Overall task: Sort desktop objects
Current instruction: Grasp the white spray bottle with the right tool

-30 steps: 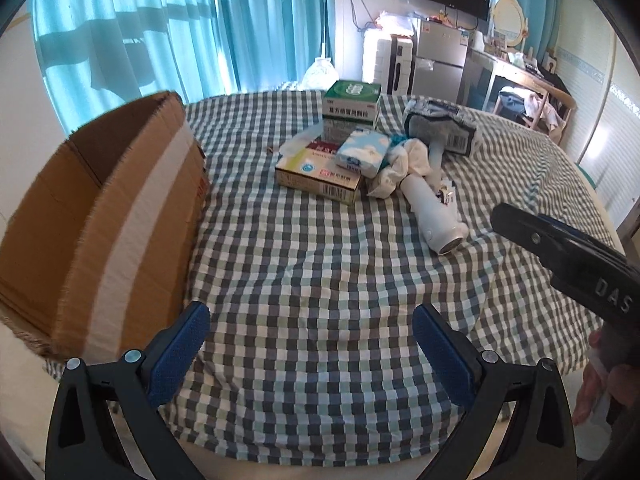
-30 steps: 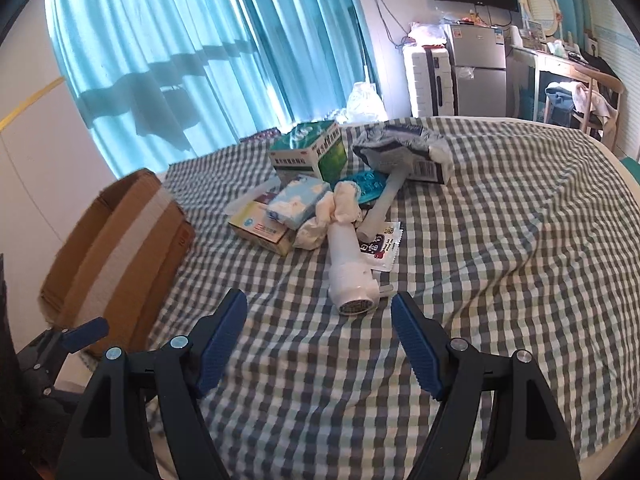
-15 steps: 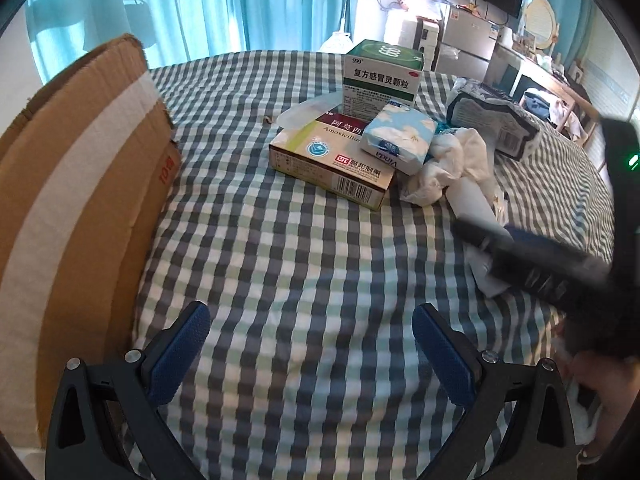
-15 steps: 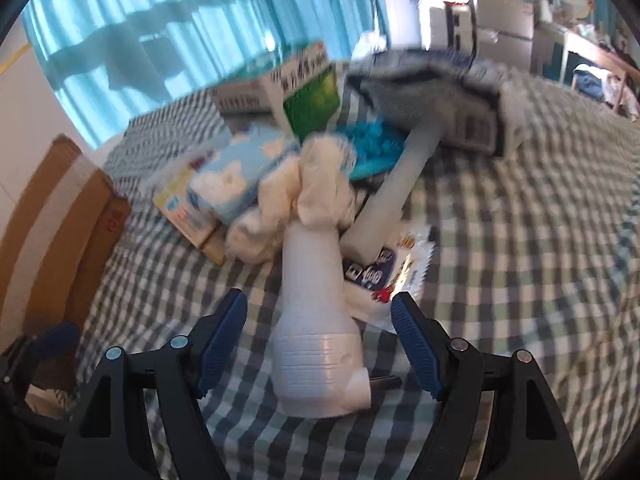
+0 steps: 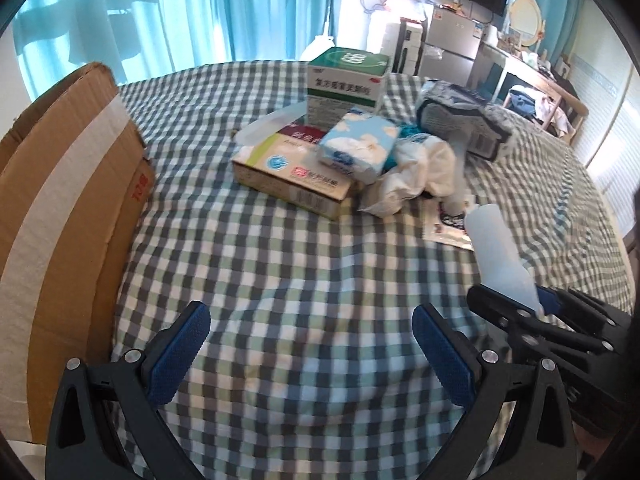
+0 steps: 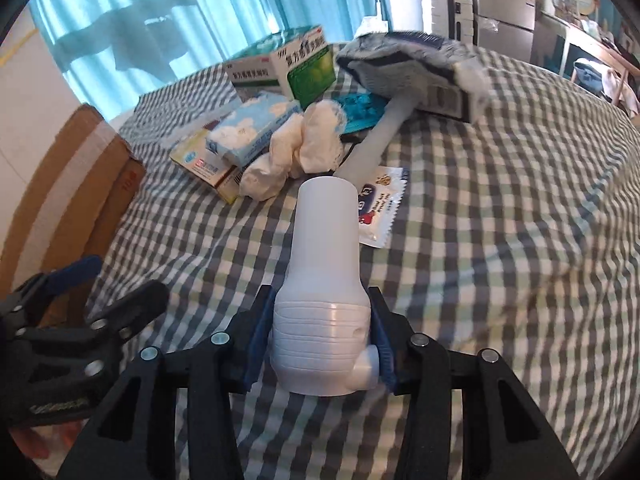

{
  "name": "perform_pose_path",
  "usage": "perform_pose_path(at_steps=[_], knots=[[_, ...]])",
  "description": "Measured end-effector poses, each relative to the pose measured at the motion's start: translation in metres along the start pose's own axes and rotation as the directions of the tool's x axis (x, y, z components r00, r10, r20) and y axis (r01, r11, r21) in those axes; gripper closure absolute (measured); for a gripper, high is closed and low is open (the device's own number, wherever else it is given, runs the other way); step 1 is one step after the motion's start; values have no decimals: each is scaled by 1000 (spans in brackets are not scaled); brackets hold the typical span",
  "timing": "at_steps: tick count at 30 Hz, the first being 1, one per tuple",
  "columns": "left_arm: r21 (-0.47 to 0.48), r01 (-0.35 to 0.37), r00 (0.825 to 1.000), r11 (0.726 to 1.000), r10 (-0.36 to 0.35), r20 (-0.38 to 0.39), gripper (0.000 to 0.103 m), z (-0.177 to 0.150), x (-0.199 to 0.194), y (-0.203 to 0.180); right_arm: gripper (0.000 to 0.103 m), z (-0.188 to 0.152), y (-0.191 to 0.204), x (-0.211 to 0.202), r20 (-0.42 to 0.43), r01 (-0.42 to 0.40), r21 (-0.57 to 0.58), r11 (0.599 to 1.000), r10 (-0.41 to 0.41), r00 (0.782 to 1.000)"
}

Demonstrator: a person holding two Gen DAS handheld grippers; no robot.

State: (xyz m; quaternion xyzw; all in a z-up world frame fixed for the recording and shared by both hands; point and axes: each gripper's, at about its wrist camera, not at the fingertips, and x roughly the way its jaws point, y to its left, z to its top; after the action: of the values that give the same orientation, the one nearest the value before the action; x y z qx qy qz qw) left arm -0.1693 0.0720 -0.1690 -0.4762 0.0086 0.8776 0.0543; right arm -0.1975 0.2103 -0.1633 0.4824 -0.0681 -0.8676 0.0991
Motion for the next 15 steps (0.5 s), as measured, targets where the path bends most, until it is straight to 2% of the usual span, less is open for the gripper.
perform_pose_path(at_steps=[3, 5, 9, 12, 14, 15], knots=[[12, 2, 1000, 1000, -3, 17, 0, 10, 1, -13, 58, -3, -8, -23, 43, 31, 15, 999, -32, 999], [11, -5, 1000, 1000, 5, 23, 0, 18, 5, -22, 58, -5, -23, -33, 60, 26, 67, 997, -30, 998], [-12, 39, 998, 999, -38, 51, 0, 33, 18, -40, 58, -6, -52, -32, 51, 50, 150, 987, -58, 997], [-45, 103, 993, 994, -100, 65, 0, 41, 35, -47, 58, -5, -69, -31, 54, 55, 190, 980, -66, 996], [-53, 131, 991, 990, -129, 42, 8, 46, 50, -51, 58, -3, -72, -26, 55, 53, 208, 977, -65, 996], [-58, 134, 991, 989, -132, 31, 9, 49, 58, -52, 58, -2, -77, -25, 54, 47, 222, 974, -60, 997]])
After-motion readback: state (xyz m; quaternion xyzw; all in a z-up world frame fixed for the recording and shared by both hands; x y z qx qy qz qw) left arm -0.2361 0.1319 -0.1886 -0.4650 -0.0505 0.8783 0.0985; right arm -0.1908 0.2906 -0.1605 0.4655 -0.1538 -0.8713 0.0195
